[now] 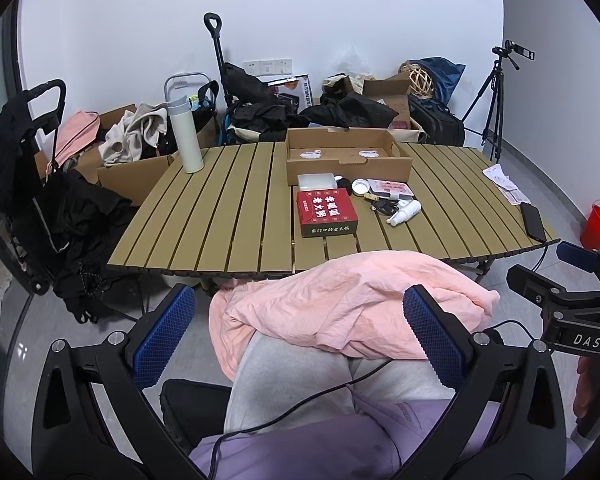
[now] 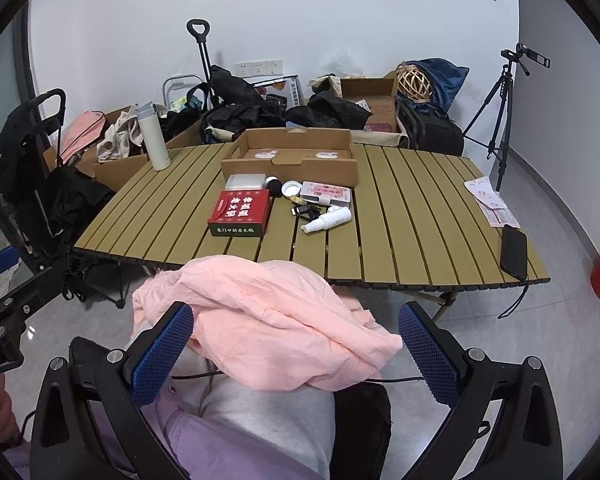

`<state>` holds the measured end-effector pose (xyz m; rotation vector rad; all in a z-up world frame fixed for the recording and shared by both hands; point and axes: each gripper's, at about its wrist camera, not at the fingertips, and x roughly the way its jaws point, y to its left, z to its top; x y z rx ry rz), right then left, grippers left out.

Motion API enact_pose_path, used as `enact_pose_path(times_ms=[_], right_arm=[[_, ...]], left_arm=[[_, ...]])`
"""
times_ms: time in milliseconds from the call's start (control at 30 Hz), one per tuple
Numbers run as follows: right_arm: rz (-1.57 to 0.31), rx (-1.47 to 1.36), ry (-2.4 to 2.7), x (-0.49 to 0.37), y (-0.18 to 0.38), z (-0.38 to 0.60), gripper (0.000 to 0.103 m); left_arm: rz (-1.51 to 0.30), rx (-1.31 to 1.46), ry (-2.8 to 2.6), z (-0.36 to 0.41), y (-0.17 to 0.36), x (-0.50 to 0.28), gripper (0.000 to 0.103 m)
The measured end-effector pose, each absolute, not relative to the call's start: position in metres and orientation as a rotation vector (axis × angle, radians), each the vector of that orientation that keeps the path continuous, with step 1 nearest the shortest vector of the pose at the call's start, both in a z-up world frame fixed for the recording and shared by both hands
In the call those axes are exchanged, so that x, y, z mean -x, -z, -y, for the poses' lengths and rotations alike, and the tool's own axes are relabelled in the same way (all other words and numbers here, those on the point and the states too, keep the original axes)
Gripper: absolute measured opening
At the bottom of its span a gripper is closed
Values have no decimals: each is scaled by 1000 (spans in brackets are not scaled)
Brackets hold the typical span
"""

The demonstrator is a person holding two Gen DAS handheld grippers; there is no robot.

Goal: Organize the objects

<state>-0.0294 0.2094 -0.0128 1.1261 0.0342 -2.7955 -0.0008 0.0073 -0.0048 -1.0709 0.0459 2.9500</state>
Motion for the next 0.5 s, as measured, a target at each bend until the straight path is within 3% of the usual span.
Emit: enact_pose_path(times_ms=[500], right_arm=[[11, -1151, 2772, 31, 14, -210, 103]], left_arm=[[-48, 1074, -2944, -6, 5, 2, 103]])
